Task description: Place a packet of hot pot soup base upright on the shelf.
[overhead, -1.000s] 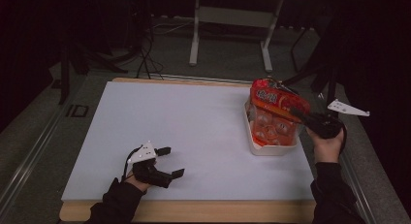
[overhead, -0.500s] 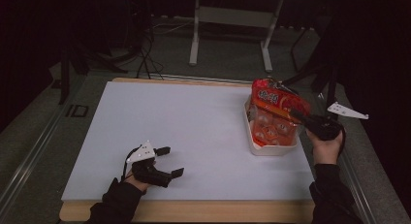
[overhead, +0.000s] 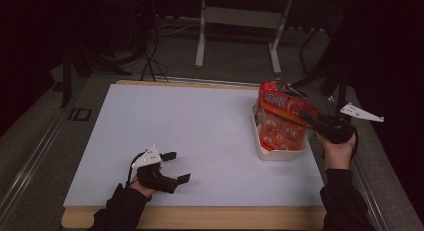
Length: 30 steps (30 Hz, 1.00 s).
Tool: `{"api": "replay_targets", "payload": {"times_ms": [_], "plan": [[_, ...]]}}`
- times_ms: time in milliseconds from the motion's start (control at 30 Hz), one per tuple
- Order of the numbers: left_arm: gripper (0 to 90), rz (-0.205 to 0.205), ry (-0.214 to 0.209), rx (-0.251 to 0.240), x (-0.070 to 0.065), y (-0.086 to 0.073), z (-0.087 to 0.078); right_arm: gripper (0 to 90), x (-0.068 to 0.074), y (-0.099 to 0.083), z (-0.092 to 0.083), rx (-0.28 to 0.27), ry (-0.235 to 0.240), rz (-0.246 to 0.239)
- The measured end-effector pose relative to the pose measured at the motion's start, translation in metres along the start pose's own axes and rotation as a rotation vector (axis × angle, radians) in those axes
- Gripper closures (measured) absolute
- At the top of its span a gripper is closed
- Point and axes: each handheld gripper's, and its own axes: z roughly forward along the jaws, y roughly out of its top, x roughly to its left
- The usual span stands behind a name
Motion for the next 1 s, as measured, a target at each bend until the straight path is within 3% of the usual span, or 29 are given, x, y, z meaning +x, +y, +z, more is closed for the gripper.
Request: {"api": "replay_targets", "payload": {"times_ms": [200,333,433,567,600,867,1000], "plan": [[2.6,0.000,-0.001,-0.001,-0.001,0.000,0.000,37.2,0.015,0.026,-0.010,-0.058,-0.008,-0.033],[2.5,0.002,-0.002,-0.002,-0.001,0.000,0.000,29.8,0.026,0.035,-0.013,-0.072,-0.010,-0.057],[2.5,0.003,-0.002,-0.001,-0.001,0.000,0.000,19.8,0.041,0.044,-0.011,-0.085,-0.008,-0.073],[2.5,0.005,-0.003,-0.002,-0.002,0.000,-0.001,15.3,0.050,0.046,-0.008,-0.072,0.014,-0.075],[2.5,0.005,-0.003,-0.002,-0.002,0.001,-0.001,14.2,0.056,0.046,-0.007,-0.080,0.042,-0.070],[2.5,0.005,-0.006,-0.002,-0.003,0.000,-0.001,13.6,0.086,0.037,-0.002,-0.069,0.108,-0.097],[2.5,0.004,-0.007,0.000,-0.003,0.000,-0.001,13.5,0.093,0.032,0.001,-0.058,0.130,-0.094]]}}
